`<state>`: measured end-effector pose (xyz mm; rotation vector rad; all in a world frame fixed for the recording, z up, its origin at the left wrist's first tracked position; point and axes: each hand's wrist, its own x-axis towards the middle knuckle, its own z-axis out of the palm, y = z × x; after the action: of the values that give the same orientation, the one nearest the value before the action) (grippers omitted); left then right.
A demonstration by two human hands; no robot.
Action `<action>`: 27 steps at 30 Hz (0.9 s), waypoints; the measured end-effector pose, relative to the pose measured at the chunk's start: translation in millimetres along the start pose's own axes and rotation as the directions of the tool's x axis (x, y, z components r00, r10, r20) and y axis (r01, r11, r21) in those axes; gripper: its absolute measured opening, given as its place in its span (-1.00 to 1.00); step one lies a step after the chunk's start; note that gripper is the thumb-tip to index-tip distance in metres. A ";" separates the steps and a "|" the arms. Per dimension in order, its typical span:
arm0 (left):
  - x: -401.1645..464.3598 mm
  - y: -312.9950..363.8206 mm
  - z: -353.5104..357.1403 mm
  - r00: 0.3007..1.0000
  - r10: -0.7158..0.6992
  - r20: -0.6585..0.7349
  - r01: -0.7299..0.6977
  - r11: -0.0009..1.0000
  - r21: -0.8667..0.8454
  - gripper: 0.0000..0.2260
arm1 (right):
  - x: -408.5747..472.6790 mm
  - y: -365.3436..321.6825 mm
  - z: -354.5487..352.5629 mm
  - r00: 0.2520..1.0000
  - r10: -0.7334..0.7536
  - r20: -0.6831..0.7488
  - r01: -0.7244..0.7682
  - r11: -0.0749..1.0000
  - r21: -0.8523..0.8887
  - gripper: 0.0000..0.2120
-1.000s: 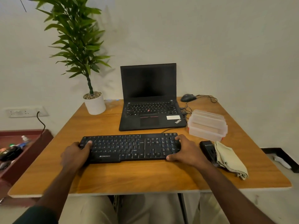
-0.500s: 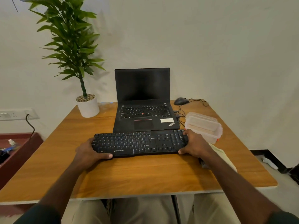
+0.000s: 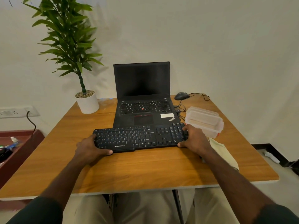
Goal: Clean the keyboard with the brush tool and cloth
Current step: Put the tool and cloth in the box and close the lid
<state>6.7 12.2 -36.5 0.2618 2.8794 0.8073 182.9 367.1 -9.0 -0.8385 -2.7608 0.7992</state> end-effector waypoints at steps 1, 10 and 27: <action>-0.7 2.5 -0.6 1.000 -0.002 0.001 0.002 1.000 0.027 0.02 | -1.3 0.1 0.1 1.000 0.001 -0.009 -0.001 1.000 0.004 -0.33; -31.0 105.4 28.1 0.951 0.302 -0.066 -0.285 0.939 0.192 -0.30 | -18.0 4.7 0.3 0.985 -0.100 -0.139 0.094 0.995 -0.045 -0.58; -70.9 230.6 139.7 0.770 0.604 0.204 -0.563 0.794 -0.228 -0.68 | -47.9 78.3 -30.3 0.986 0.044 -0.159 -0.060 0.994 -0.097 -0.40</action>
<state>130.7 261.6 -27.4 1.2000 2.4593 0.9816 268.5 409.2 -24.2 -0.9516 -2.6691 0.5786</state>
